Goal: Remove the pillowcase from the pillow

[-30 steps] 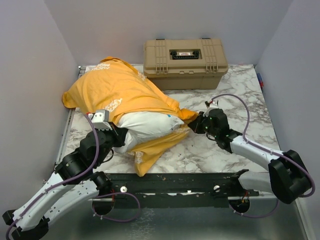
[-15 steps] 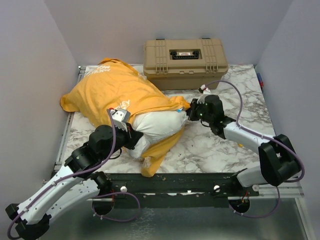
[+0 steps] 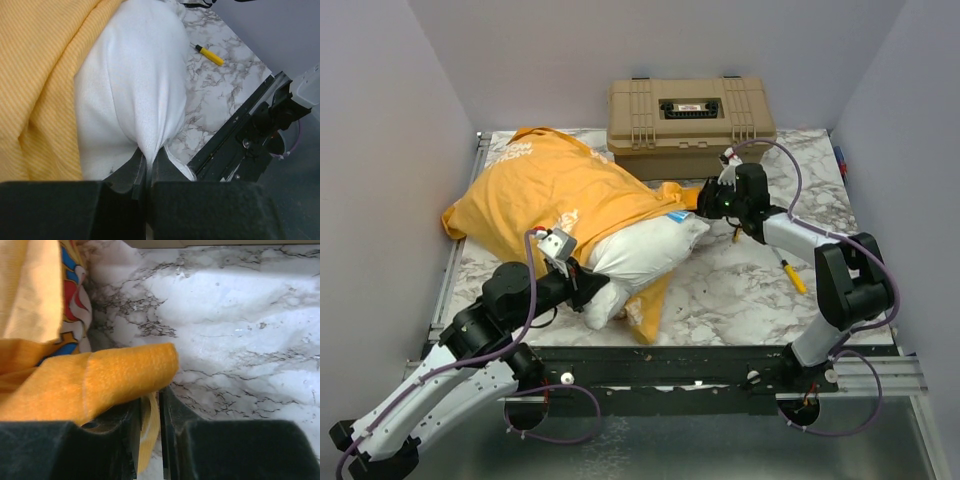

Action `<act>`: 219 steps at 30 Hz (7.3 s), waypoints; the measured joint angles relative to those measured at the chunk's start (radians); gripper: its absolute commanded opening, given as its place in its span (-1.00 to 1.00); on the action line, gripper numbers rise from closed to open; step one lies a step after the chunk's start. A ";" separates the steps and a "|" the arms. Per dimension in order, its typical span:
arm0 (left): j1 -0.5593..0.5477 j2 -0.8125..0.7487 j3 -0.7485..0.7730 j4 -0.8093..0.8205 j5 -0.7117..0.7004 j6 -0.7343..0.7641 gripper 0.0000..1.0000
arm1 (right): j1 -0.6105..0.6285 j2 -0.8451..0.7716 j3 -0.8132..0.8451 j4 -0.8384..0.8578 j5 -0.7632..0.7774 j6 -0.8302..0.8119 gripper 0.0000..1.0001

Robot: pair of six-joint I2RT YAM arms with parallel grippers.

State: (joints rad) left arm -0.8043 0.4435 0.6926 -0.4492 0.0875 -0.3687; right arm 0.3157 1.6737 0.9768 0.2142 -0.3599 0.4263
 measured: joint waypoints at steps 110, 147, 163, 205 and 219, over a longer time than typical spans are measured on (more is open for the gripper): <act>0.001 0.835 0.216 0.547 0.115 -0.304 0.36 | 0.209 -0.759 -0.265 -0.455 -0.025 -0.126 1.00; 0.001 0.550 0.008 0.209 -0.171 -0.282 -0.09 | 0.213 -0.509 -0.395 -0.181 -0.240 0.029 -0.99; -0.003 0.566 0.083 0.111 -0.325 -0.196 -1.00 | 0.218 -0.663 -0.381 -0.286 -0.113 0.007 -0.99; 0.266 0.481 0.195 -0.068 -0.637 0.129 0.10 | 0.225 -0.928 -0.317 -0.695 -0.206 -0.092 0.28; 0.273 0.317 0.136 0.122 -0.429 0.174 0.34 | 0.221 -0.852 -0.031 -0.777 0.057 -0.138 0.70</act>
State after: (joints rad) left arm -0.5312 0.7601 0.8288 -0.3271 -0.3412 -0.1947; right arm 0.5365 0.8215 0.9463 -0.5625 -0.3027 0.2886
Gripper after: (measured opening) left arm 0.664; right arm 0.817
